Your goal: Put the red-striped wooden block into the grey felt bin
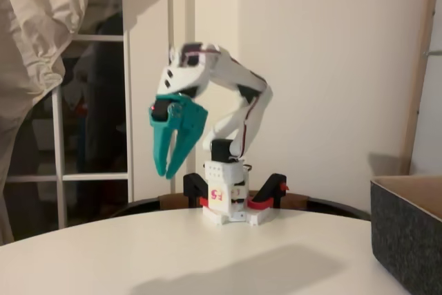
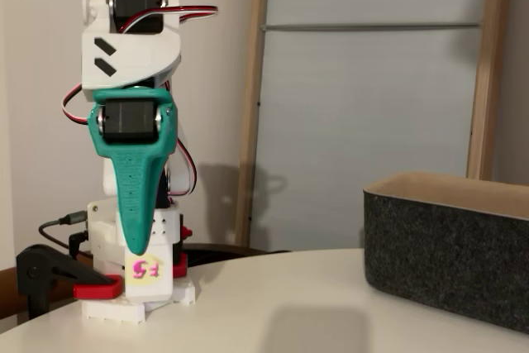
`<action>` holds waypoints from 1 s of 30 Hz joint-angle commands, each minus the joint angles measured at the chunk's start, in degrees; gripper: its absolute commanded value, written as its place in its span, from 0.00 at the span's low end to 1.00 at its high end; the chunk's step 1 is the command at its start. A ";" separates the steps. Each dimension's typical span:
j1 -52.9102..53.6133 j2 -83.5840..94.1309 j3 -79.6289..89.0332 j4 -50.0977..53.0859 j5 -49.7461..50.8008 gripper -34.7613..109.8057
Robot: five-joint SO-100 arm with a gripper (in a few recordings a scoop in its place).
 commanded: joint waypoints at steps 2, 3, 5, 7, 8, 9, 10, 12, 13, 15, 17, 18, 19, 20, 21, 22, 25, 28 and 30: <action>2.72 13.62 8.17 -5.01 1.32 0.24; 3.16 16.35 9.84 -6.06 1.49 0.24; 3.96 21.97 12.66 -7.47 1.93 0.24; 4.83 27.16 14.77 -8.17 2.90 0.24; 5.01 29.79 15.82 -8.17 3.34 0.24; 5.19 32.34 17.05 -8.17 3.69 0.24; 5.36 34.54 18.46 -8.17 3.78 0.24; 5.36 39.37 22.06 -8.17 3.78 0.24; 5.36 41.40 23.91 -8.17 3.60 0.24; 5.36 45.53 28.12 -8.09 3.08 0.24; 5.36 46.58 31.64 -8.17 2.72 0.24; 5.36 46.58 33.31 -8.17 2.55 0.24; 5.36 46.58 34.80 -8.26 3.34 0.24; 5.36 46.58 36.21 -8.44 3.96 0.25; 5.45 46.58 37.53 -8.53 4.57 0.25; 5.45 46.58 38.85 -8.53 4.83 0.25; 5.54 46.58 42.54 -9.05 4.22 0.25; 5.63 46.58 45.53 -10.11 4.31 0.24; 5.63 46.58 47.11 -10.63 4.39 0.24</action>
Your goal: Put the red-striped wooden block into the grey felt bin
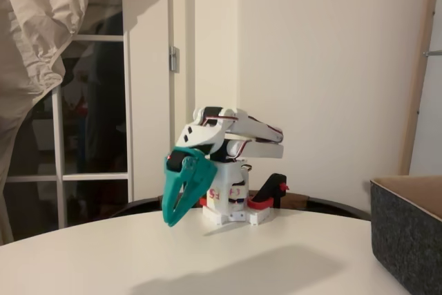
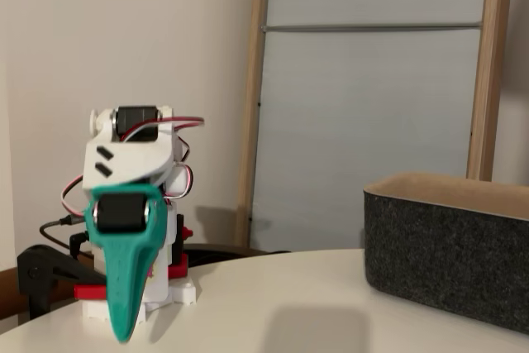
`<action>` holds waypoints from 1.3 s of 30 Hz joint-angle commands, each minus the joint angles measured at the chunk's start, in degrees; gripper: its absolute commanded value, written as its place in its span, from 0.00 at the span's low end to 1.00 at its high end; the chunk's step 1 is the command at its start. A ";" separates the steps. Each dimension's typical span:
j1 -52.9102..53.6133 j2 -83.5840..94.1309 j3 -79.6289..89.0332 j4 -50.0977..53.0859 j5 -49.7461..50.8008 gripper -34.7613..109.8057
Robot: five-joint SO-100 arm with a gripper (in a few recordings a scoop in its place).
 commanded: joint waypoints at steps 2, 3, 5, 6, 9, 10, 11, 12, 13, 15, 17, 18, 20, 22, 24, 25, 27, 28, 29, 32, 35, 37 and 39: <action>0.62 2.11 2.29 -1.85 0.88 0.24; 0.62 2.11 2.29 -1.85 0.97 0.24; 0.35 2.11 2.37 -2.11 1.23 0.24; 0.09 2.11 2.46 -2.29 1.41 0.24; -0.97 2.11 2.55 -2.64 1.23 0.24; -1.32 2.11 2.64 -2.64 0.97 0.24; -1.67 2.11 2.64 -2.72 0.79 0.24; -1.93 2.11 2.64 -2.72 0.62 0.24; -2.29 2.11 2.64 -2.72 0.44 0.24; -2.55 2.11 2.64 -2.81 0.18 0.24; -2.64 2.11 2.64 -2.81 0.00 0.24; -2.64 2.11 2.64 -2.81 0.00 0.24; -2.64 2.02 2.64 -2.81 -0.09 0.24; -2.64 2.02 2.64 -2.72 -0.18 0.24; -2.64 2.02 2.64 -2.72 -0.18 0.24; -2.64 2.02 2.64 -2.72 -0.18 0.24; -2.64 2.02 2.64 -2.72 -0.18 0.24; -2.64 2.02 2.64 -2.72 -0.18 0.24; -2.64 2.02 2.64 -2.72 -0.18 0.24; -2.64 2.02 2.64 -2.72 -0.18 0.24; -2.64 1.93 2.64 -2.72 -0.18 0.24; -2.64 1.93 2.64 -2.72 -0.18 0.24; -2.64 1.93 2.64 -2.72 -0.18 0.24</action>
